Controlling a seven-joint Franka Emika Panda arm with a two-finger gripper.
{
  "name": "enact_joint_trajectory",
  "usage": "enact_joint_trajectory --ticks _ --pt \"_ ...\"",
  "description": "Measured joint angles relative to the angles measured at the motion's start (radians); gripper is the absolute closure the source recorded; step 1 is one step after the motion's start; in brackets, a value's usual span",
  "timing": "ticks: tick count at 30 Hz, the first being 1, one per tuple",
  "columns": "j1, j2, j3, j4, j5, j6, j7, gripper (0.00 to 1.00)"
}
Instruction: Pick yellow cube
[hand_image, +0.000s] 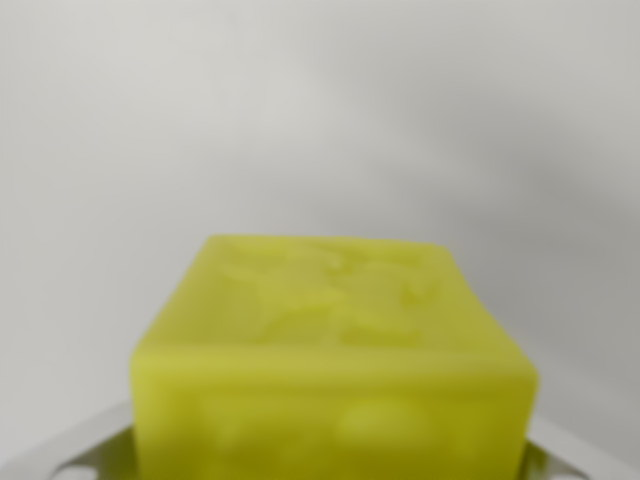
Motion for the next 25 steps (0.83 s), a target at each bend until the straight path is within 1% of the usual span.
enact_joint_trajectory --ticks 15,25 --pt "0.0 -0.059 0.0 0.036 0.001 -0.094 0.0 1.0" --pt "0.0 -0.064 0.0 0.04 0.001 -0.103 0.0 1.0"
